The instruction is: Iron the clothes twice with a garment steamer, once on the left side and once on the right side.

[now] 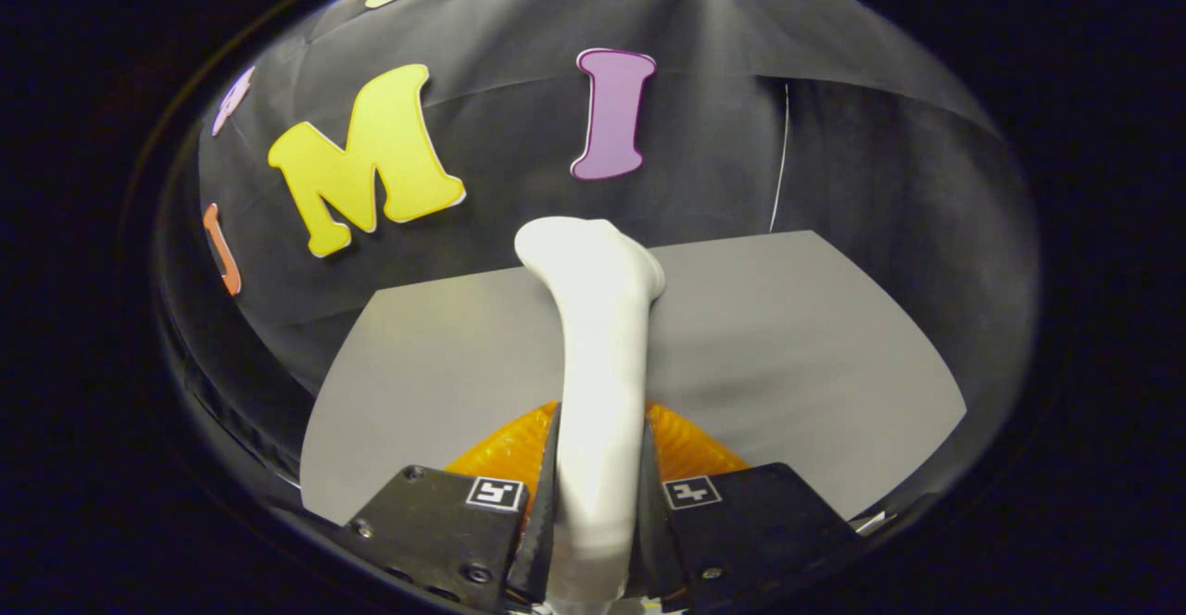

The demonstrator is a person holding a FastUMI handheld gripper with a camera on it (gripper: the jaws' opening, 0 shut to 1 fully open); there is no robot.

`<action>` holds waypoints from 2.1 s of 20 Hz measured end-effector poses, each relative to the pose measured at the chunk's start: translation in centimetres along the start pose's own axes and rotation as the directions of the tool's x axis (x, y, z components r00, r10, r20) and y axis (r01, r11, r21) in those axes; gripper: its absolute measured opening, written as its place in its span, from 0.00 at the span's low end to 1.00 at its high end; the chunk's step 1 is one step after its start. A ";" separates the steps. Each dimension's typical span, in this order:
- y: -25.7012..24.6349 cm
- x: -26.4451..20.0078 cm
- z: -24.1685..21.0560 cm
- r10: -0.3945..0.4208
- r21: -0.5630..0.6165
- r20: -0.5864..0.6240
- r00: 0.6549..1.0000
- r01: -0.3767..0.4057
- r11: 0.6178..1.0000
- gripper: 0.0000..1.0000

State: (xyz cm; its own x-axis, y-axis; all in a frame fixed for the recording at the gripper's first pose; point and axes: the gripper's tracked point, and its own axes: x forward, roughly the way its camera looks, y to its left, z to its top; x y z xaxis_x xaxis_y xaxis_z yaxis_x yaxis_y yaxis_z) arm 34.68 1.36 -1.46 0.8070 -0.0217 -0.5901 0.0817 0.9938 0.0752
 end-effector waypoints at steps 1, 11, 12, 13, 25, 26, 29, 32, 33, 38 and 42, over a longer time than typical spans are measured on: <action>0.1 -0.1 0.0 0.004 0.009 0.019 1.000 -0.004 1.000 0.40; 7.3 -13.7 1.6 0.135 -0.018 0.333 0.933 -0.137 0.990 0.37; 8.1 -15.2 1.7 0.141 -0.021 0.365 0.920 -0.144 0.989 0.37; 8.8 -16.8 1.7 0.144 -0.023 0.397 0.906 -0.147 0.989 0.37; 22.7 -31.7 0.7 0.181 -0.051 0.676 0.714 -0.200 0.978 0.37; 23.9 -32.7 0.8 0.192 -0.057 0.692 0.696 -0.212 0.976 0.37; 27.4 -35.0 2.4 0.245 -0.116 0.735 0.632 -0.239 0.964 0.37; 30.8 -35.9 4.2 0.288 -0.163 0.774 0.564 -0.263 0.951 0.37; 31.8 -35.9 4.6 0.296 -0.172 0.782 0.548 -0.267 0.948 0.37; 36.2 -35.6 6.8 0.343 -0.198 0.793 0.504 -0.319 0.927 0.37; 38.9 -35.8 7.4 0.359 -0.232 0.809 0.465 -0.309 0.922 0.37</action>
State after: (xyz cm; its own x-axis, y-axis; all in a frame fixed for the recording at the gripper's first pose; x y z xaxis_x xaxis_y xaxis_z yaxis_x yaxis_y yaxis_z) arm 13.32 39.98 28.51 0.8779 0.2588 0.4029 -0.3095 0.9487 0.0651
